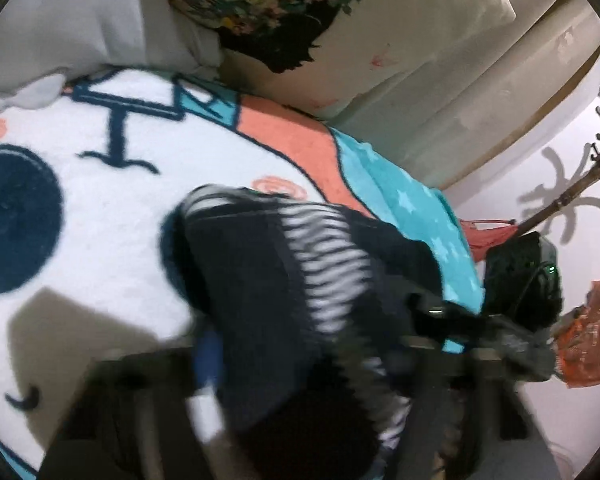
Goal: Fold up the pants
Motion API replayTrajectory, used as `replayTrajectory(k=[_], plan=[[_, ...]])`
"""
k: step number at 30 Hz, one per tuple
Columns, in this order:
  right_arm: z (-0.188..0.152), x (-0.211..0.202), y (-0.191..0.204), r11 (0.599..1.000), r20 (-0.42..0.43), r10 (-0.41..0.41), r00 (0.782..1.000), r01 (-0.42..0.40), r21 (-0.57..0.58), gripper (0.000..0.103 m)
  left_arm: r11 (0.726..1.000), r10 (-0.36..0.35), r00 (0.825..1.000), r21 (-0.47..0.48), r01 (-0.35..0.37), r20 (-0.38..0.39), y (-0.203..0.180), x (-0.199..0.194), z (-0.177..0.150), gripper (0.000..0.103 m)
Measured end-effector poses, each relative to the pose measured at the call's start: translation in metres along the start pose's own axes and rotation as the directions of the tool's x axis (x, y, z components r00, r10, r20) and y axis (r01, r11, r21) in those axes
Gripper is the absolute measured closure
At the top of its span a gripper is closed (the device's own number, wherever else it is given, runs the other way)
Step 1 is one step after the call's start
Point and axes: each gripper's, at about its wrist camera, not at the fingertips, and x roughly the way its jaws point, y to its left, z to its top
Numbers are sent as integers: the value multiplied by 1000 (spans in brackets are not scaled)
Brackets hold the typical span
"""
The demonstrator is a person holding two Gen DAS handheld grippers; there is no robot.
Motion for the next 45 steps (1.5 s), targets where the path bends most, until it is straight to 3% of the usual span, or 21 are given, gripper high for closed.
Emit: replayTrajectory(k=[1,3,10,15,18,20,22,24,28,30,34,37,40,45], plan=[[0,-2,1,1000,2,1,1000,-1,0,62,1000,-7,1000,2,7,4,-1,-3,0,69],[-1,-9,5,1000,17,16,1000,-16,-4,67,1000,13,1000,23,-13,23,-6,-12,1,80],[10,-10,49,994,44,75,996,-72,-78,69,998,52,994,14,-54,96,2,-43,24,81],[19,24,67,991,21,108,994,-107,-77,69,986,164,976,-14,-163,144,24,-60,41,81],[19,49,64,995,2,62,998,-62,-81,65,958,288,948,-24,-287,133,41,-51,43,81],[17,59,58,997,3,-12,1000,12,-81,58,946,324,937,-26,-324,126,49,-49,41,80],[17,60,52,998,-1,-20,1000,20,-52,50,953,304,944,-44,-301,129,52,-57,37,78],[18,48,49,1000,22,-4,1000,5,-26,48,956,293,943,-48,-289,160,48,-71,32,68],[23,8,62,997,166,-33,986,45,-68,47,950,303,919,-7,-312,253,24,-98,16,61],[25,-3,70,997,193,23,981,-8,-77,47,951,292,919,18,-307,264,13,-96,9,59],[28,12,79,986,116,162,980,-155,-68,47,951,282,934,63,-302,221,2,-74,-7,56],[28,34,69,992,85,122,989,-120,-27,47,942,318,935,56,-330,158,10,-47,-16,56],[27,49,54,999,81,26,996,-29,28,49,941,319,932,59,-333,170,12,-43,-19,52],[25,32,56,1000,134,-2,991,2,-1,46,937,320,927,79,-340,195,3,-58,-19,49]])
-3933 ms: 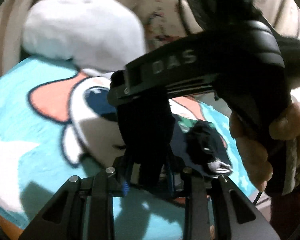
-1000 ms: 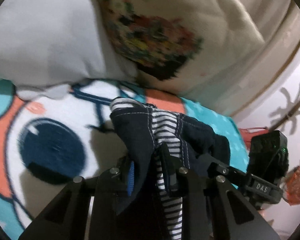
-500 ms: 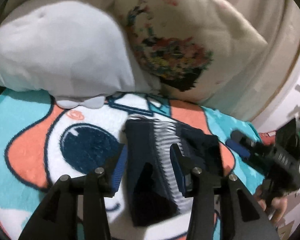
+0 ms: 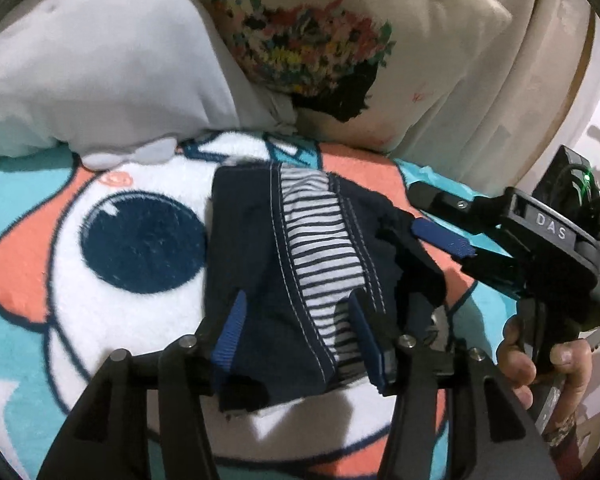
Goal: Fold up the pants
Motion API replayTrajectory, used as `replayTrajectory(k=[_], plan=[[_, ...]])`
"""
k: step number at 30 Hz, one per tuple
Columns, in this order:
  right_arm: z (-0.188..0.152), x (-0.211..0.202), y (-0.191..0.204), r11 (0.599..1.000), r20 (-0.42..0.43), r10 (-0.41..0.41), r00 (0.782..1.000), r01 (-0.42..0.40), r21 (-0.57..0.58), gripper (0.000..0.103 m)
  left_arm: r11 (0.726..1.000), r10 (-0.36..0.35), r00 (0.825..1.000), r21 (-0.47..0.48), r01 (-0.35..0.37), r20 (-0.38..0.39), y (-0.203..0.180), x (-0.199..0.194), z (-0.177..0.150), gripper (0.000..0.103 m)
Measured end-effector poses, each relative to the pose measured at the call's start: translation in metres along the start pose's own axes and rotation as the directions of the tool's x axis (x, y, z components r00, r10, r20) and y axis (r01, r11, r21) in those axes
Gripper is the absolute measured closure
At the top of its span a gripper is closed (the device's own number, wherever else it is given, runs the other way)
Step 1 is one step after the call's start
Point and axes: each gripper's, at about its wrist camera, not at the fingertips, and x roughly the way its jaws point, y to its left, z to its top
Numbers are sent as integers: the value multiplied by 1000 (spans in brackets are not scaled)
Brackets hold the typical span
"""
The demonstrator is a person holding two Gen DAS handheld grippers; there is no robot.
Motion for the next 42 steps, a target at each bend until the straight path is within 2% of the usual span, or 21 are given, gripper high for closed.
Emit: replayTrajectory(k=[1,3,5,7,8,10,11,12,13,17,18,20,22,25,27,29,35,39,42], plan=[[0,-8,4,1000,24,-11,1000,11,-20,43,1000,6,1000,-1,-6,14,1,-7,-1,47],[-2,-22,9,998,57,-39,998,42,-53,40,999,44,997,-5,-43,58,4,-26,-3,36],[-6,-33,12,995,84,-60,995,66,-78,39,995,101,988,-20,-99,119,8,-46,-7,29],[-16,-43,15,993,106,-74,992,84,-88,38,985,170,969,-42,-165,180,14,-68,-11,23],[-19,-46,15,992,112,-77,991,87,-88,38,977,212,954,-54,-205,212,15,-77,-13,21],[-31,-53,18,990,127,-92,988,105,-98,38,948,318,907,-80,-308,277,15,-92,-16,14],[-36,-54,21,988,130,-103,986,117,-106,38,927,374,872,-96,-362,315,15,-101,-18,9],[-41,-56,23,985,135,-111,985,127,-114,38,913,405,848,-109,-392,342,14,-108,-21,4],[-47,-57,26,983,140,-117,983,134,-123,37,896,441,816,-129,-425,375,14,-116,-24,3],[-66,-59,40,966,155,-152,976,180,-188,36,854,514,738,-176,-490,436,15,-138,-30,0],[-70,-60,44,960,158,-158,975,189,-206,35,851,517,733,-179,-493,441,15,-142,-31,0],[-77,-63,53,949,170,-165,972,203,-240,34,859,504,737,-172,-482,450,15,-147,-33,0],[-84,-66,61,938,191,-164,968,213,-272,30,870,484,750,-158,-467,451,14,-151,-35,0],[-94,-70,75,909,232,-180,956,251,-332,20,885,459,784,-141,-444,417,11,-145,-37,0],[-100,-68,81,888,237,-197,951,276,-369,20,893,447,813,-128,-432,373,9,-137,-38,0],[-104,-63,83,875,226,-214,950,290,-389,20,890,453,829,-121,-439,328,6,-129,-40,0],[-105,-58,79,871,195,-241,951,301,-389,19,887,460,846,-90,-454,271,5,-115,-44,0],[-106,-54,79,858,187,-262,947,317,-403,19,877,479,845,-76,-475,238,6,-107,-44,0],[-107,-51,78,856,174,-277,945,325,-403,19,880,473,851,-70,-470,226,8,-104,-45,0]])
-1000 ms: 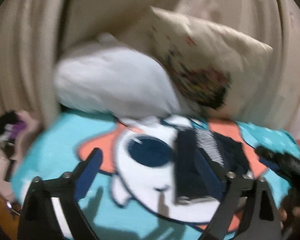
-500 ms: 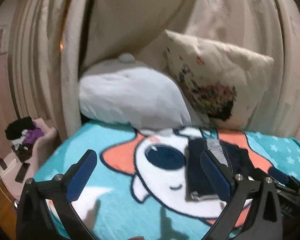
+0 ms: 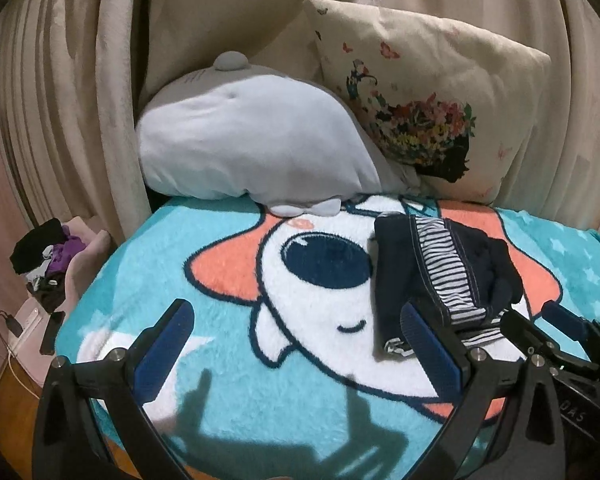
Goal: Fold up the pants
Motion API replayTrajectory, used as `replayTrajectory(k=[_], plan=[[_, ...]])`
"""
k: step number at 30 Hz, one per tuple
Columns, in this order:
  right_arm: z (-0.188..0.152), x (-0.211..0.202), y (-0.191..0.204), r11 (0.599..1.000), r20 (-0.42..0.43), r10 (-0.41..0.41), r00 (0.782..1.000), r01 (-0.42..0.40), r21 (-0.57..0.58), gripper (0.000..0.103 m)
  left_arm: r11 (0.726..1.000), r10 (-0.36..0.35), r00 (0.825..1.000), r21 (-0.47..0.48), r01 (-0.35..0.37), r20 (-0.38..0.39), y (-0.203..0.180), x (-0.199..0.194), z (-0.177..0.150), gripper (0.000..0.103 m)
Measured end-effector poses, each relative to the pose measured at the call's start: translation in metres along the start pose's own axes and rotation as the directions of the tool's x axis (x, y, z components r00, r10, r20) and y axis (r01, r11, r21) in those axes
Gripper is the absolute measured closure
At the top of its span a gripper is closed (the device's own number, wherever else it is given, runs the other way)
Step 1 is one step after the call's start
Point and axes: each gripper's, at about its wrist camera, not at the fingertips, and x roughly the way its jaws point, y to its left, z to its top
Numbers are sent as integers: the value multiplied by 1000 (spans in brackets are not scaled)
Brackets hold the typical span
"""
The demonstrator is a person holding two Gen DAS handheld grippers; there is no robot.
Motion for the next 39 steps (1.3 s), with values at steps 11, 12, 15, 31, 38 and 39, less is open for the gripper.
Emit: replayTrajectory(k=[11,12,15,31,38,39], plan=[[-3,4,1,1000,-23,2,1000,-2,-5,19,1000,-16,999,0,16,-45,-1,10,-1,0],[-3,5,2,1000,-25,3,1000,-3,-7,19,1000,-18,999,0,18,-49,-1,10,-2,0],[-4,6,2,1000,-29,3,1000,-3,-8,19,1000,-22,998,0,22,-57,-2,12,-3,0],[-5,10,2,1000,-49,-2,999,1,-8,19,999,-38,994,-27,36,-99,3,20,-5,0],[-5,11,3,1000,-53,-2,999,2,-8,19,998,-57,991,-43,52,-117,4,22,-6,0],[-5,11,4,1000,-53,-2,999,2,-10,19,998,-59,991,-45,54,-118,4,22,-7,0]])
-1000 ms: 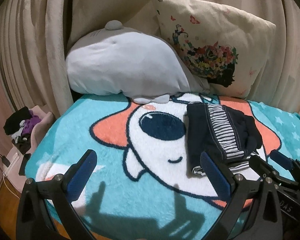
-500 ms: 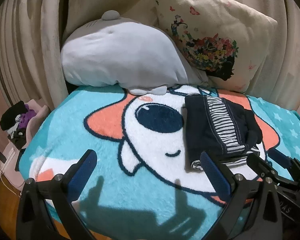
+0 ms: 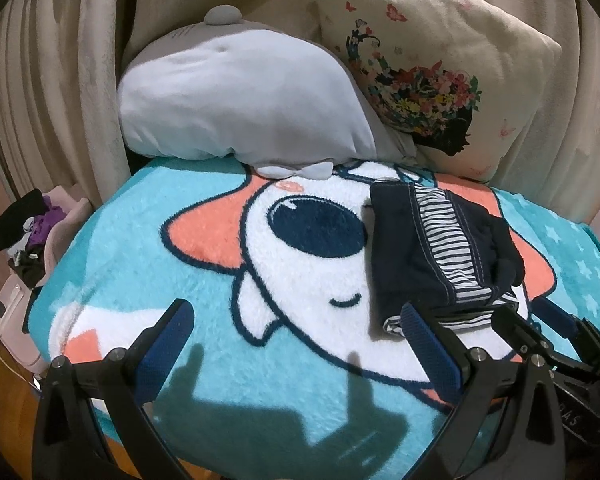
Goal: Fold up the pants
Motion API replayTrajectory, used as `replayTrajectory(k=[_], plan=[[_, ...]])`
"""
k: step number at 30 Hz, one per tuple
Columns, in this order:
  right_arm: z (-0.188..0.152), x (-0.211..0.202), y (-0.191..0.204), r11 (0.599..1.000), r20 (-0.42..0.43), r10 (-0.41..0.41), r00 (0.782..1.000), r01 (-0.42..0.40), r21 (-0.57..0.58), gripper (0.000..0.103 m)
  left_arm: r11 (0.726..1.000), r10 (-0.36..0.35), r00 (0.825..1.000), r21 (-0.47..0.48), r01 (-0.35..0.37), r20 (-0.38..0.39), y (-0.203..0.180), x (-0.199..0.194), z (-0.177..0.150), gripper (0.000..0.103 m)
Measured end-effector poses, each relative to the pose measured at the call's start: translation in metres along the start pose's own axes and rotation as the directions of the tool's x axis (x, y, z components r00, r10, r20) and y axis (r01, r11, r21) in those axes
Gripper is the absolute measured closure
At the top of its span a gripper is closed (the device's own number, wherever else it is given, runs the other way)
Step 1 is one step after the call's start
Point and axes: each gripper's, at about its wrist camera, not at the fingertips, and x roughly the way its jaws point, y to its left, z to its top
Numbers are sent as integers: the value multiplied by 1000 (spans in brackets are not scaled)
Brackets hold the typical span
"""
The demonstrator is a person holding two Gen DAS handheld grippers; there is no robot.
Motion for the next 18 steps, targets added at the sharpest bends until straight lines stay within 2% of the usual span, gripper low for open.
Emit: replayTrajectory(k=[9,18], plan=[[-2,3,6,1000,-5,8,1000,-8,-15,19,1000,2,1000,-30,-2,-2,9,-1,0,0],[3,6,15,998,22,56,998,-56,6,19,993,61,998,-99,-57,33,41,-21,4,0]])
